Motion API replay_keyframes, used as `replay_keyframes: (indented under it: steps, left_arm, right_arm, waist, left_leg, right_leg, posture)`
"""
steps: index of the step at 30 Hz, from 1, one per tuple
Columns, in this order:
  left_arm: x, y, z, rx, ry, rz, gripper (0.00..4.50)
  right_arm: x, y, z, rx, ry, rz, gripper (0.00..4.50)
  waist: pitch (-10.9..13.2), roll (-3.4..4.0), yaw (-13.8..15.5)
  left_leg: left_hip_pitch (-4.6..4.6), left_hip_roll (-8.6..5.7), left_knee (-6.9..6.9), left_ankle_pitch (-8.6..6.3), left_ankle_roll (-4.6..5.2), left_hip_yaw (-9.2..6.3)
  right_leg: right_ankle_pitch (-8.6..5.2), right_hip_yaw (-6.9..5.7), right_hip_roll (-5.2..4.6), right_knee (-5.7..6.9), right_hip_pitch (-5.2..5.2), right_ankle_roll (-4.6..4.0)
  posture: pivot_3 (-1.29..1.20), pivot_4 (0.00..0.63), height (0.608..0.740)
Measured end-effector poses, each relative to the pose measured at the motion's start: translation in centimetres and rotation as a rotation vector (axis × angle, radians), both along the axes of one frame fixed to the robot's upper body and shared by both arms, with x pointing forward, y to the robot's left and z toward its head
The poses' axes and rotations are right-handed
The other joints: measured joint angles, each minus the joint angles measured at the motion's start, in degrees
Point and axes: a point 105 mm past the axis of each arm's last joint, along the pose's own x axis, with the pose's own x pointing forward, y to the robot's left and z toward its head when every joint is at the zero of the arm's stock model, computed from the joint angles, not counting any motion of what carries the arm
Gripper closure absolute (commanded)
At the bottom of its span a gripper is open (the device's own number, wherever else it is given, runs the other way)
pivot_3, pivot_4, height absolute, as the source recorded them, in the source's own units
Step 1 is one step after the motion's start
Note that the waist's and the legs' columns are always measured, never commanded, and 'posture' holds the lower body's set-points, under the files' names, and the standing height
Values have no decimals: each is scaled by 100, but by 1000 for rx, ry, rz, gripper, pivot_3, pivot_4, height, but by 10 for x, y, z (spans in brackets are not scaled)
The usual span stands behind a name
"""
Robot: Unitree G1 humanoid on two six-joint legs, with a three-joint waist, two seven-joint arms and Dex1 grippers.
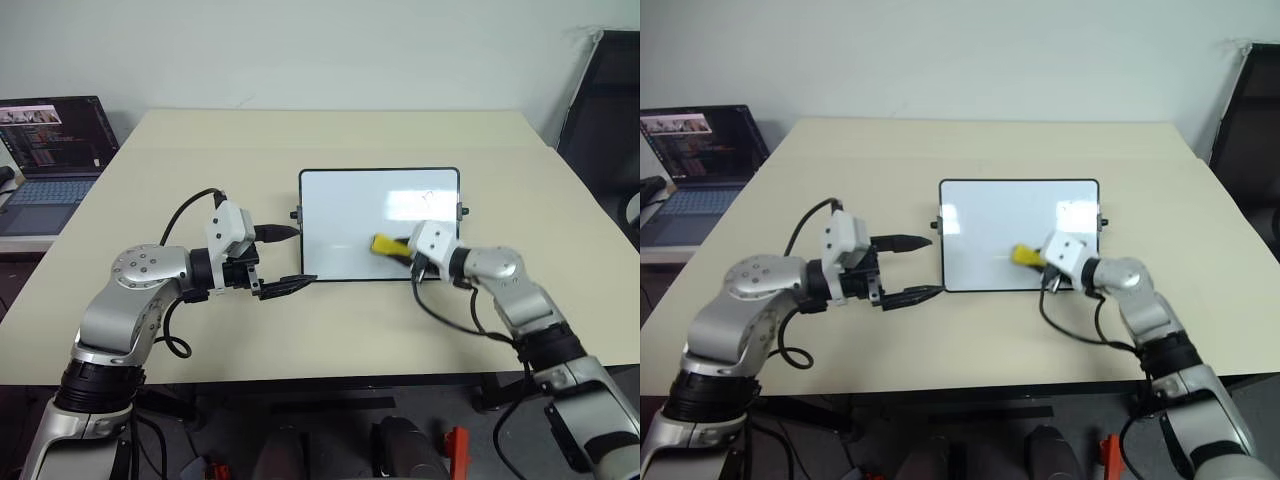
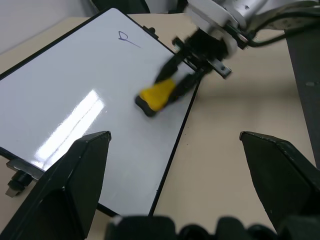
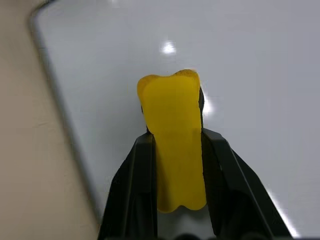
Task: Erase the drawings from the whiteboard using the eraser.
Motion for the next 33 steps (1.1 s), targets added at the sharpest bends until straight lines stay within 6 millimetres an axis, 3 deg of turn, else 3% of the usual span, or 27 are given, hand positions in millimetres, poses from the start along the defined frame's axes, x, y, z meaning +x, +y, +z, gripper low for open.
replay_keyframes:
  steps: [2,4,13,18,21,23,27,29,33]
  left_arm:
    - [0,0,0,0,0,0,0]
    - [0,0,0,-1,0,0,0]
    - [7,3,3,-3,-10,16,0]
    - [13,2,11,-8,-43,19,0]
    - [16,2,16,-12,-57,21,0]
    - [17,0,22,-15,-75,16,0]
    - [18,3,31,-2,-101,12,0]
    - [18,3,34,2,-108,7,0]
    - [19,5,44,17,-138,11,0]
  right_arm:
    - [8,-9,11,18,-49,-54,3645]
    - [5,-8,9,21,-49,-47,3646]
    - [-47,7,-40,-12,207,136,3647]
    - [-50,7,-37,-7,237,138,3647]
    - [-54,4,-5,140,257,146,3647]
    - [-57,-2,39,222,206,173,3647]
    - [-68,-48,97,170,95,117,3647]
    - [-70,-67,105,136,85,70,3647]
    - [-72,-109,92,83,151,-46,3647]
  waist:
    - [-1,-2,1]
    - [-1,-2,1]
    - [3,3,2]
    - [8,4,10]
    - [31,17,22]
    - [37,23,32]
    - [38,24,121]
    - [38,24,130]
    - [39,23,136]
  left_leg:
    - [0,0,-2,0,0,-1]
    - [-4,1,-4,0,0,-1]
    - [-27,2,-9,-2,0,-6]
    - [-34,2,-10,-2,0,-9]
    - [-66,1,-10,-2,-1,-10]
    - [-118,0,-6,-2,-1,-11]
    - [-145,-1,-9,-6,-2,-19]
    - [-147,-1,-13,-10,-5,-17]
    - [-149,-2,-14,-16,-3,-6]
  right_leg:
    - [-2,-1,0,-2,0,-2]
    - [-2,-1,0,-3,-1,0]
    - [4,-8,1,-5,-23,18]
    - [-1,-11,2,-9,-26,11]
    - [10,-10,1,-9,-55,30]
    - [15,-10,1,-3,-107,29]
    - [25,-24,1,-8,-127,6]
    - [18,-24,0,-13,-128,8]
    - [14,-18,-3,-22,-128,12]
  posture:
    - [0,150,740]
    - [0,150,740]
    - [0,150,740]
    - [0,150,740]
    - [0,150,740]
    - [0,150,740]
    - [0,150,740]
    - [0,150,740]
    - [0,150,740]
